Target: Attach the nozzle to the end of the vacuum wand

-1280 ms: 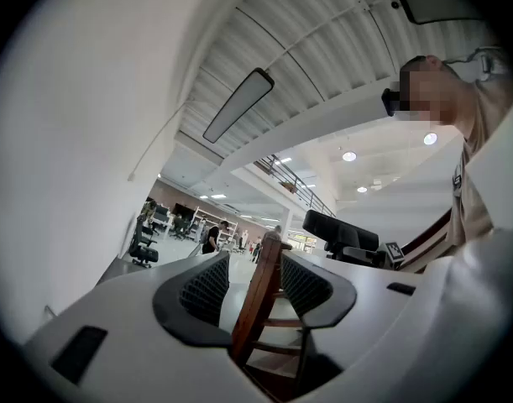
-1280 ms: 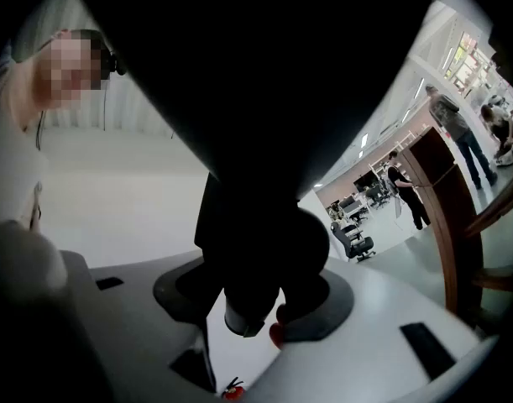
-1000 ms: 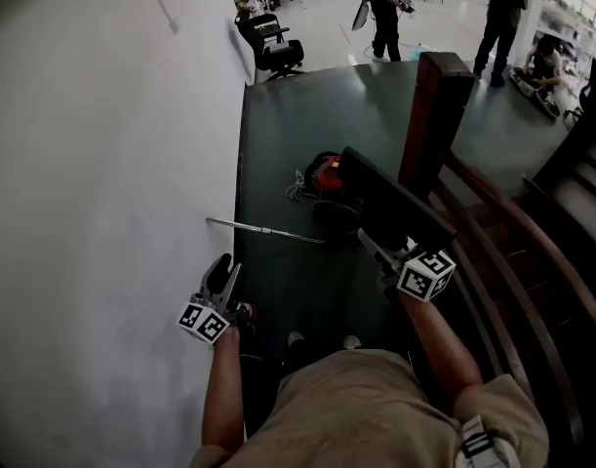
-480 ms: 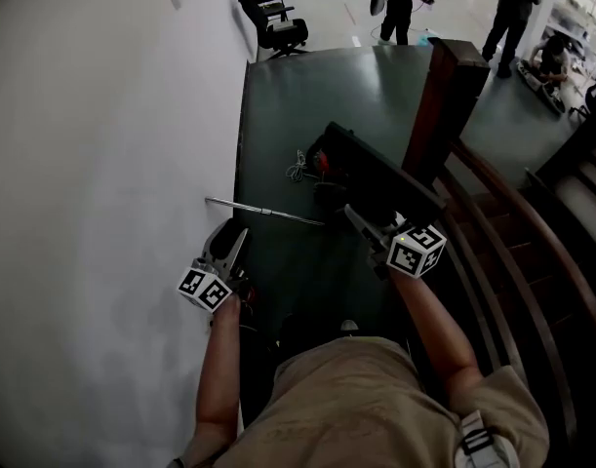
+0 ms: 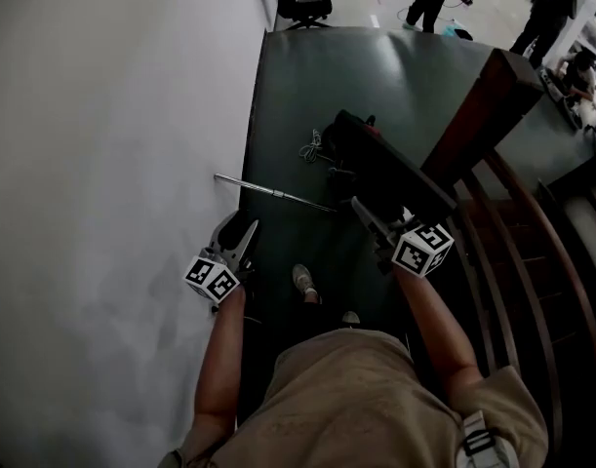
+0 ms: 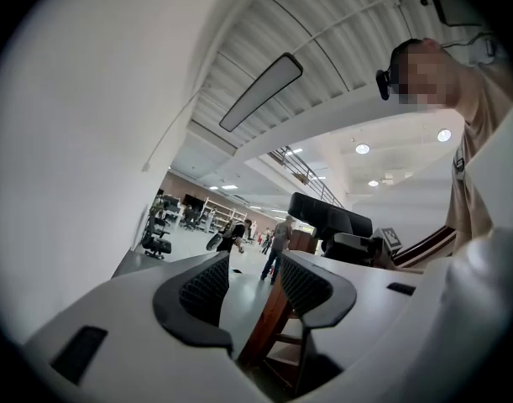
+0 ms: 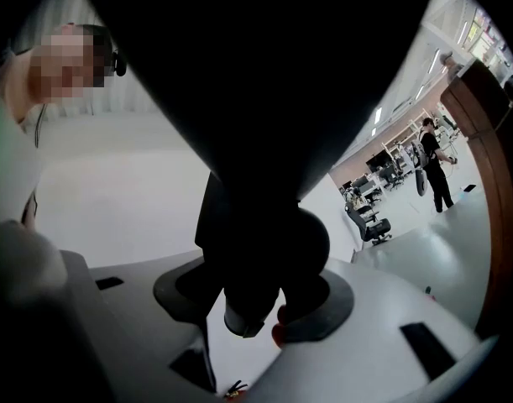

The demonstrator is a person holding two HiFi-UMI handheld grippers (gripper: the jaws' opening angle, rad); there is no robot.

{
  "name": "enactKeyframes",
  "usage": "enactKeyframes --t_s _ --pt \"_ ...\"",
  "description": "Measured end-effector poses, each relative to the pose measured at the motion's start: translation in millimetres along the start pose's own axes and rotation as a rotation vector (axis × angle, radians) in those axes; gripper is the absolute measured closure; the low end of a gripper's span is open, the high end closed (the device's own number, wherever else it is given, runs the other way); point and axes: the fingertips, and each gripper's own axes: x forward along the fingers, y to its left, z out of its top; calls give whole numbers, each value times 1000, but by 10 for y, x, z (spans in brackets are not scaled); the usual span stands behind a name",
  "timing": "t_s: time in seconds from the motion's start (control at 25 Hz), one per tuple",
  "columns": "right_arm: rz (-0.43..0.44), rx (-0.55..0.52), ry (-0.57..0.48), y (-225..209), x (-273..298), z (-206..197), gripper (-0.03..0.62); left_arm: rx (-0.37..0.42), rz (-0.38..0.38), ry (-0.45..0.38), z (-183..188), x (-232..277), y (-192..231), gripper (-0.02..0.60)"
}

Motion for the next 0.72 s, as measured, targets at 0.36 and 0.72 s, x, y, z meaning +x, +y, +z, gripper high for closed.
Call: enactKeyframes --t_s 0.36,0.72 --pt "17 -15 64 -341 1117 -475 395 -34 96 5 -339 -40 1437 397" --pt "9 44 104 -432 2100 -749 395 -73 124 -1 -378 -75 2388 399"
